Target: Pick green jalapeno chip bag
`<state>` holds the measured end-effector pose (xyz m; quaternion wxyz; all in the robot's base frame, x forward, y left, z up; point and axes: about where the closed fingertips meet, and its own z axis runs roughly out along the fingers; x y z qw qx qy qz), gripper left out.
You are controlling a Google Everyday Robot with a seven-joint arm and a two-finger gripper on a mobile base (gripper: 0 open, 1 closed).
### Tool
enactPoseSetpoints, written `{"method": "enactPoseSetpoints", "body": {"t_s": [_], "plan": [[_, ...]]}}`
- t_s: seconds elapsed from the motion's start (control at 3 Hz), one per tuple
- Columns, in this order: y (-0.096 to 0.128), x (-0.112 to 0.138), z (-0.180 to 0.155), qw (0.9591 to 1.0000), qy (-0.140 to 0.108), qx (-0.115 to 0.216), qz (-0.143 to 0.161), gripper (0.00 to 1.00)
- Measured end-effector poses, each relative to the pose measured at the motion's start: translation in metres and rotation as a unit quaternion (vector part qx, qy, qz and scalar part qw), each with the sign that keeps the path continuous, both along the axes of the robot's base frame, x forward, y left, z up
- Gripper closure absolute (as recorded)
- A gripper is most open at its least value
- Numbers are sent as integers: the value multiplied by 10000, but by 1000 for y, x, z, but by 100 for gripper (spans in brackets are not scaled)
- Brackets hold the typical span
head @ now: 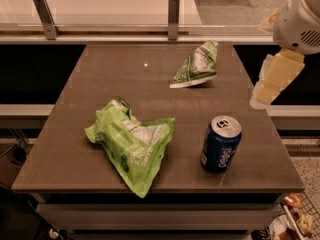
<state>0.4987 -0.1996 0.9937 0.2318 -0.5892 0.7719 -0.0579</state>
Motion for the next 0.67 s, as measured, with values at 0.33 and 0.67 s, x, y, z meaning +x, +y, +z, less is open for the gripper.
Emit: {"method": "enactPoseSetpoints", "body": {"t_s": [0.33,0.67], "plan": [[8,27,-12,9995,-121,218,-211,0],[15,59,-29,9978,-169,476,-431,0]]}}
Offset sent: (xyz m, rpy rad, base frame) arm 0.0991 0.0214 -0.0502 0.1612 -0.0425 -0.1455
